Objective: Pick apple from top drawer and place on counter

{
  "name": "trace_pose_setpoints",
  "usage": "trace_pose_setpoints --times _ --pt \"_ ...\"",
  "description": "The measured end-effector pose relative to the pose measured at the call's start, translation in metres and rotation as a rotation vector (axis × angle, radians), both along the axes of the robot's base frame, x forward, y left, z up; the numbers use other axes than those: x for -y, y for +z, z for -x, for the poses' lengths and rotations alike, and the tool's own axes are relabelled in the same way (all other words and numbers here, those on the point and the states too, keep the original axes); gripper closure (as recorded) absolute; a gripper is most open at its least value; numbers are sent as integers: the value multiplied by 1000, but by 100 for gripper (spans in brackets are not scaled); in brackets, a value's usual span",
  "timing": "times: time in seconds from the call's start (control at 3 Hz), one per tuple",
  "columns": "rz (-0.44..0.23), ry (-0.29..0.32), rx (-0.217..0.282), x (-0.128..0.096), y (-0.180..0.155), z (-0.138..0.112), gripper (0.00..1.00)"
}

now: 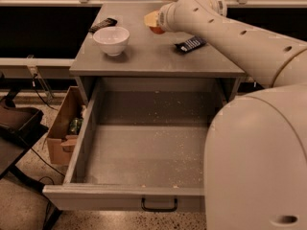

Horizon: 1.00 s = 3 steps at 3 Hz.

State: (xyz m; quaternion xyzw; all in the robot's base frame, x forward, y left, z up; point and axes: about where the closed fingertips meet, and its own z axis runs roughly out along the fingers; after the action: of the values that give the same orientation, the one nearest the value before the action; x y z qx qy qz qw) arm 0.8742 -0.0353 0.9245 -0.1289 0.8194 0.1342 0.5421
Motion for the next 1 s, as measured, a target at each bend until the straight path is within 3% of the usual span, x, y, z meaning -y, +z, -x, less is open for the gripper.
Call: trace_pose_setpoints --times 0.33,0.67,1.0 --pt "-11 -69 -5 -6 -29 -19 100" --pt "-62 -171 -32 5 -61 -42 100" --pt "-69 -203 -52 12 -73 -49 100"
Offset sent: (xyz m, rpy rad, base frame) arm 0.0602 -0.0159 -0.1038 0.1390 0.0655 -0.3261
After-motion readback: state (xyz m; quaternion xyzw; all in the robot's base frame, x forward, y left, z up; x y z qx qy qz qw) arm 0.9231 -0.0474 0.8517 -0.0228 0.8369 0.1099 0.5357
